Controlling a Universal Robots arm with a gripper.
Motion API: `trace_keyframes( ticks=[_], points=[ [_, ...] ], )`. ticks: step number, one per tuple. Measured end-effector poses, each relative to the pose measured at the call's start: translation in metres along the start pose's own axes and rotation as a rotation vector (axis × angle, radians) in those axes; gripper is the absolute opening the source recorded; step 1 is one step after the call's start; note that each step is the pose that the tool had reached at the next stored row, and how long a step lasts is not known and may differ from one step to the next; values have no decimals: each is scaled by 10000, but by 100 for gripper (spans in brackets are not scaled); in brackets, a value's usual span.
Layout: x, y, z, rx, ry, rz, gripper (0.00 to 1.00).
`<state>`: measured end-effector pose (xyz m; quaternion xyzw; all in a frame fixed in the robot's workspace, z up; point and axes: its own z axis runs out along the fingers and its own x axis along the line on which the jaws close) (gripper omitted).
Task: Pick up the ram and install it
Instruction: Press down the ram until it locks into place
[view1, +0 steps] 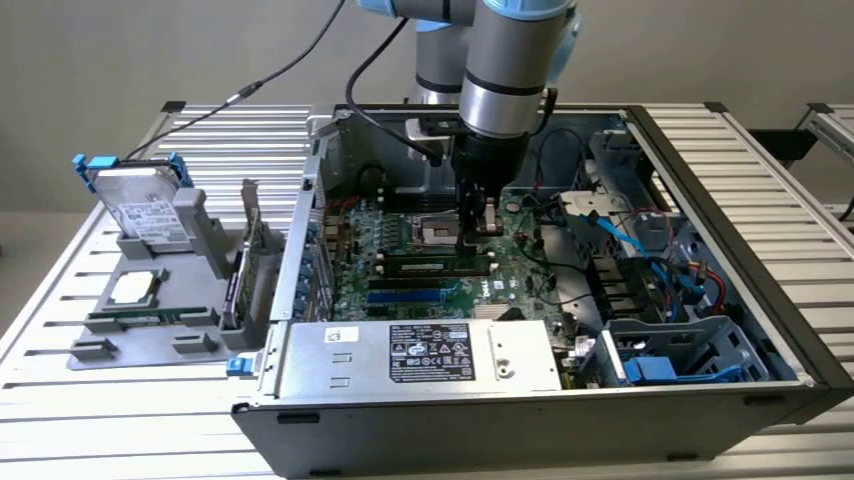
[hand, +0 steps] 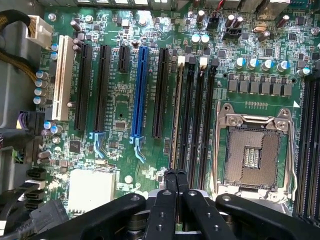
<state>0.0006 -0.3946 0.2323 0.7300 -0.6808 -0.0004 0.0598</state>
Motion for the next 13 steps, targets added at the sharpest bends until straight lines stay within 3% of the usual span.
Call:
trace_keyframes(
  ticks=[13],
  points=[
    [-4, -5, 46, 0, 3, 0, 10]
  ],
)
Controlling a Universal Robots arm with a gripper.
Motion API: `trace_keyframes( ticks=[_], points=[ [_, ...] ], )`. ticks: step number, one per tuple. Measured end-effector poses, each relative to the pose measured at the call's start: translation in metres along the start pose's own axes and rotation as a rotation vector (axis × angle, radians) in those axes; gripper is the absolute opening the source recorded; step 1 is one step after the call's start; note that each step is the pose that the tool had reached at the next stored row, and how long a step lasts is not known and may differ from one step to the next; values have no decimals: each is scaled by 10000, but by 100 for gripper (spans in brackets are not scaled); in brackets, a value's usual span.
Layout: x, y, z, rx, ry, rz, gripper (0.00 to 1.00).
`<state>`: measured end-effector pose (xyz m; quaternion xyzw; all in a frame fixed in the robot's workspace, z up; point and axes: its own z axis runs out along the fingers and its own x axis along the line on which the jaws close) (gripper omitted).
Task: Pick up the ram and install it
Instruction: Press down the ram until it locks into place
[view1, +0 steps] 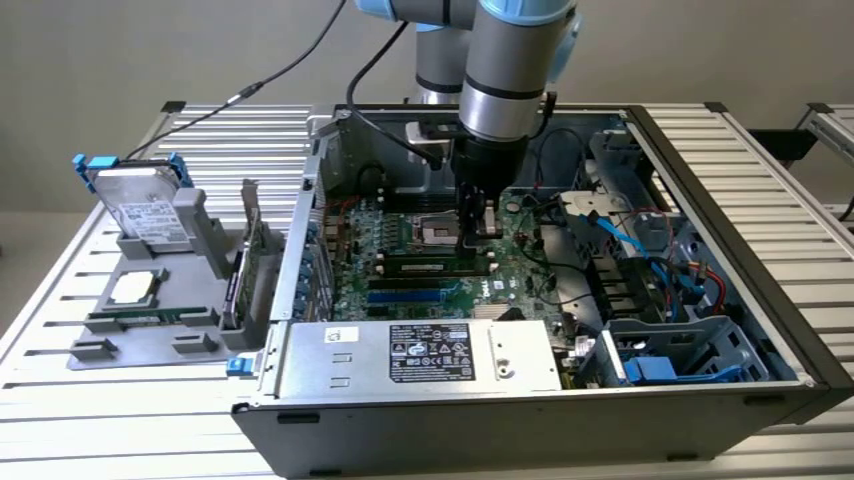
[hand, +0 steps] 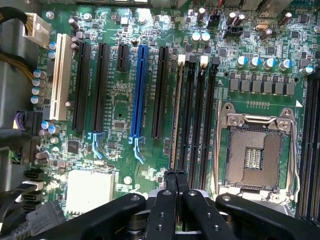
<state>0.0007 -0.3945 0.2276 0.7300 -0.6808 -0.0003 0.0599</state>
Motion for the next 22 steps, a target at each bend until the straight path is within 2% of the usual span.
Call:
trace_keyframes(
  ticks=[7, 11, 15, 22],
  points=[
    [-1, -1, 13, 0, -1, 0, 10],
    [2, 38, -48, 0, -2, 1, 10],
    [-5, 148, -56, 1, -4, 0, 10],
    [-23, 399, -38, -1, 0, 0, 10]
  ],
)
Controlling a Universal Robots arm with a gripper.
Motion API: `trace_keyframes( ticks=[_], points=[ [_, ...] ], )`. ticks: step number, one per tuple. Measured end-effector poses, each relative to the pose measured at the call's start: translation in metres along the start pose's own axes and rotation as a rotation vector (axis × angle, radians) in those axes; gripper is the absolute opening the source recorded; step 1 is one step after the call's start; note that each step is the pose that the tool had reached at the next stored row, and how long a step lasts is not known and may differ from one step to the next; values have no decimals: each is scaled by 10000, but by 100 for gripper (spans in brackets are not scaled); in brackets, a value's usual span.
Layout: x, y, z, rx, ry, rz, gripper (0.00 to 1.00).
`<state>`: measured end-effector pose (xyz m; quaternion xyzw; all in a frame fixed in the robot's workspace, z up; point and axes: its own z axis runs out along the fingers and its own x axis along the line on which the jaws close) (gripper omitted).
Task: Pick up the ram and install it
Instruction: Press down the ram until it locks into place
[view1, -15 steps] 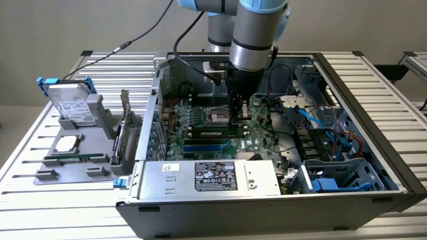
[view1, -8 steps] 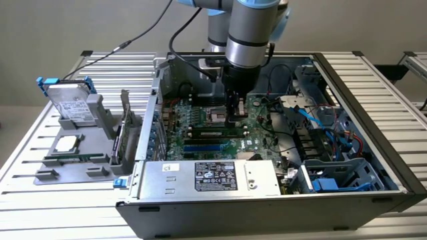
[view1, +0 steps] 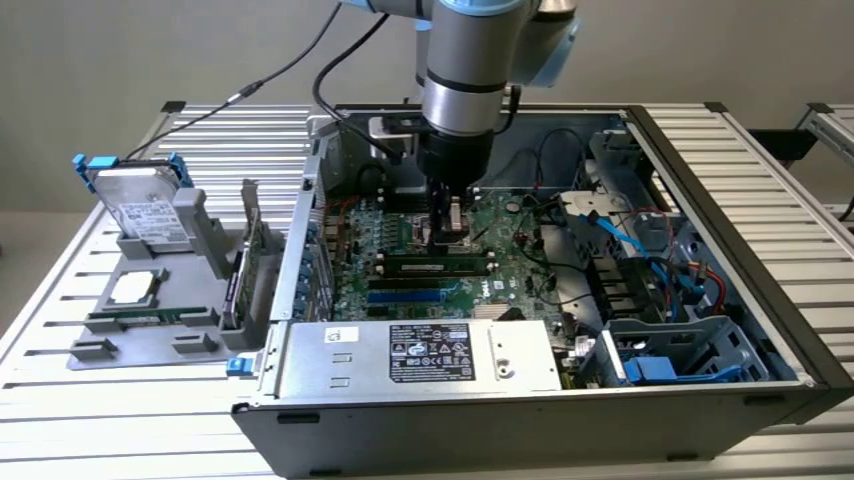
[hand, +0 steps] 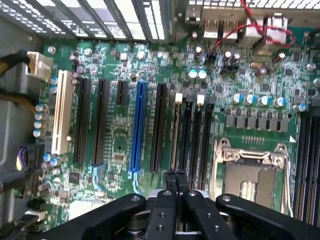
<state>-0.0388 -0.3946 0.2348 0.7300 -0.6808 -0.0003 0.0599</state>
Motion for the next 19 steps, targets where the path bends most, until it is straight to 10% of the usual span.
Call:
trace_keyframes(
  ticks=[19],
  points=[
    [-16, 101, 101, 42, -1, 4, 10]
  ],
)
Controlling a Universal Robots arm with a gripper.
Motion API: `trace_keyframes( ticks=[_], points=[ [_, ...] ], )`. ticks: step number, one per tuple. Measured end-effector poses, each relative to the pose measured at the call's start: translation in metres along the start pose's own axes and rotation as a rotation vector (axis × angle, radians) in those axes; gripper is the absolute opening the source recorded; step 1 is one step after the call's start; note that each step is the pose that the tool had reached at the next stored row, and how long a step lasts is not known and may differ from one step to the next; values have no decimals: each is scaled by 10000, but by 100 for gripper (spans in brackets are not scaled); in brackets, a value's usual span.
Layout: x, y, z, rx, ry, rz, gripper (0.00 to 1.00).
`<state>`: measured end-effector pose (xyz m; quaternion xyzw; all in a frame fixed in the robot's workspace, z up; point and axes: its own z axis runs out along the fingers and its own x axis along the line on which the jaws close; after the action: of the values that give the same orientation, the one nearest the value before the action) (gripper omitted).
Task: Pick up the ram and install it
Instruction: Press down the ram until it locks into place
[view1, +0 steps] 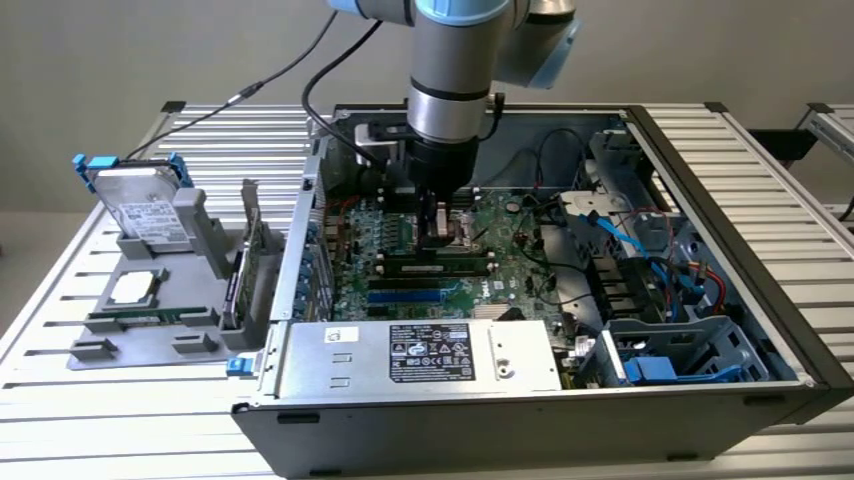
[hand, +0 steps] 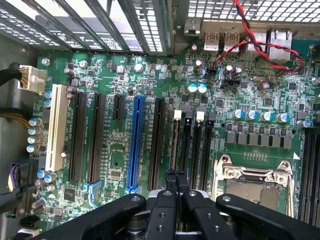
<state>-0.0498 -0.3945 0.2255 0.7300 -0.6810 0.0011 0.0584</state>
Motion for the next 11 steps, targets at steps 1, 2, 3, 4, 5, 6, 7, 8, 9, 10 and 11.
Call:
trace_keyframes(
  ticks=[1, 2, 3, 4, 5, 6, 7, 8, 9, 10, 11],
  points=[
    [0, -1, 7, -1, 4, 0, 10],
    [-1, -1, 12, -4, 10, 0, 10],
    [-1, -1, 12, -4, 10, -1, 10],
    [-1, -1, 12, -4, 9, 0, 10],
    [-1, -1, 12, -5, 8, 0, 10],
    [-2, -1, 9, -7, 0, -1, 10],
    [-3, -1, -1, -13, -14, -2, 10],
    [-2, 0, -20, -29, -21, -4, 10],
    [2, 1, -50, -60, -8, -6, 10],
    [7, -2, -82, -94, -3, -8, 10],
    [10, -10, -114, -127, -7, -11, 10]
  ],
)
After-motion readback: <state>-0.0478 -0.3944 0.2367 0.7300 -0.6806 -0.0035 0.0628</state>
